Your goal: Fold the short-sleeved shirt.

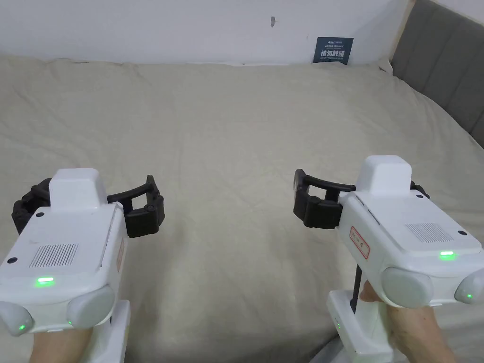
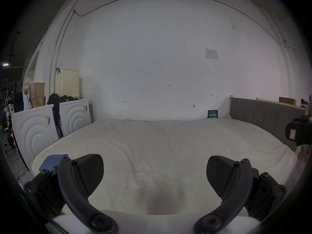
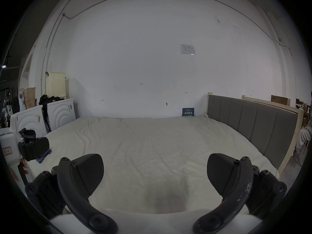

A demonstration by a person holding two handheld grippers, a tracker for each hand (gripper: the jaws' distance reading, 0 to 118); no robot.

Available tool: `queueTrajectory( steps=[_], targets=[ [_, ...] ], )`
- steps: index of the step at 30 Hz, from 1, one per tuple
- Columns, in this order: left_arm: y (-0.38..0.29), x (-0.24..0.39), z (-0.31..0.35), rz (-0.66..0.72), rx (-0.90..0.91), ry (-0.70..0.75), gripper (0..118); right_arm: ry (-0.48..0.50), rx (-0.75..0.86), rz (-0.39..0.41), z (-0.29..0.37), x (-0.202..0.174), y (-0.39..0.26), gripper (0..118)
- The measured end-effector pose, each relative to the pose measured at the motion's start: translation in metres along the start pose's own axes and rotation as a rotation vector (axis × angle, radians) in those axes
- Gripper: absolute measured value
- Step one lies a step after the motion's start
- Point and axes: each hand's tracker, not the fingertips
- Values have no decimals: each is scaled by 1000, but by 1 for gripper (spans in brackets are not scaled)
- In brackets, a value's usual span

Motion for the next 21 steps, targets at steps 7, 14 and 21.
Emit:
queueTrajectory(
  steps=[7, 14, 21],
  targets=[
    [-2, 2, 0, -3, -5, -5, 118, 1, -1, 3, 2, 1, -1, 118],
    [-3, 3, 0, -8, -5, -13, 118, 5, -2, 2, 2, -1, 0, 118],
    [-4, 4, 0, -8, -5, -10, 118, 6, -1, 3, 2, -1, 0, 118]
  ],
)
